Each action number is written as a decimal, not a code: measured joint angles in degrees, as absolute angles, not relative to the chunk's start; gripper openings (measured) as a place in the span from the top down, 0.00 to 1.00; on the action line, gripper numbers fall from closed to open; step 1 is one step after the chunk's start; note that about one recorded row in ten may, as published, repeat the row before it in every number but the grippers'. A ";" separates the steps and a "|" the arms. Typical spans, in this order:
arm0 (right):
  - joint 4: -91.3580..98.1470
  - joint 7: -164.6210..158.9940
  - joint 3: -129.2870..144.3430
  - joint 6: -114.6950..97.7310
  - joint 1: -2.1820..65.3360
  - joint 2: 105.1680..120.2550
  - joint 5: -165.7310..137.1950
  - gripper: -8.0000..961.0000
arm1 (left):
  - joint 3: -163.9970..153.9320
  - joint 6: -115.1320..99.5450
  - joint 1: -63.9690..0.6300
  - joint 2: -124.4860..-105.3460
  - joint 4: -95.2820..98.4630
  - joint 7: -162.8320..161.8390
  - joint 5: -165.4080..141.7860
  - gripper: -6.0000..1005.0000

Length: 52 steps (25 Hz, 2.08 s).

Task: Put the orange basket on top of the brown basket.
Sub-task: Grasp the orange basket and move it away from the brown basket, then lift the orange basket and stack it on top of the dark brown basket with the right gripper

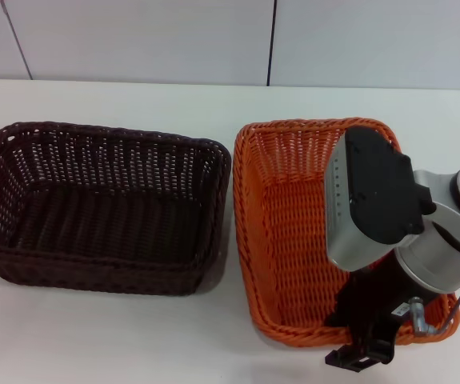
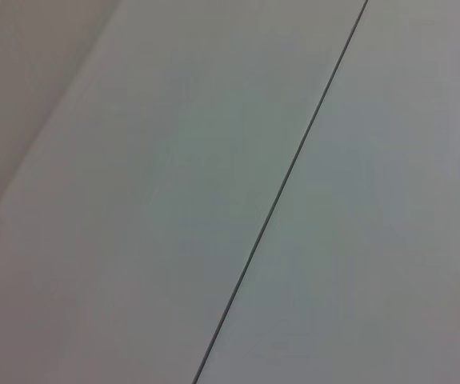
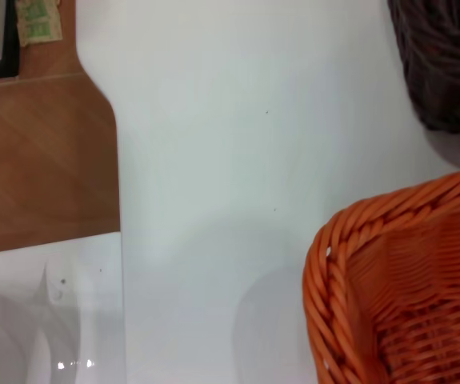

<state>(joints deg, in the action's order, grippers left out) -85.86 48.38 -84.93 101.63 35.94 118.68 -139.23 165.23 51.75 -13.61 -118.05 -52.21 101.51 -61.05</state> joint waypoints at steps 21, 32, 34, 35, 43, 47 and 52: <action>-88.16 49.39 -81.01 98.13 35.98 118.82 -143.60 0.78 | 165.23 54.35 -12.32 -118.18 -51.52 101.32 -59.45 0.26; -96.75 46.34 -80.73 100.27 35.19 118.83 -148.84 0.84 | 165.31 54.31 -12.21 -117.91 -51.41 101.33 -59.22 0.26; -99.52 46.26 -80.27 100.57 35.23 118.90 -151.70 0.84 | 165.32 54.30 -12.21 -117.89 -51.41 101.38 -58.83 0.26; -99.52 46.26 -80.27 100.57 35.23 118.90 -151.70 0.85 | 165.32 54.30 -12.21 -117.89 -51.41 101.38 -58.83 0.26; -104.64 46.58 -75.82 100.33 36.24 118.91 -160.90 0.87 | 165.33 54.35 -12.22 -117.86 -51.27 101.38 -58.50 0.26; -105.90 47.07 -71.67 99.21 37.34 118.91 -165.38 0.87 | 165.32 54.40 -12.22 -117.79 -50.45 101.37 -58.50 0.26; -109.01 47.82 -67.64 98.66 39.18 118.62 -167.20 0.87 | 165.32 54.59 -12.22 -117.76 -49.97 101.35 -58.50 0.26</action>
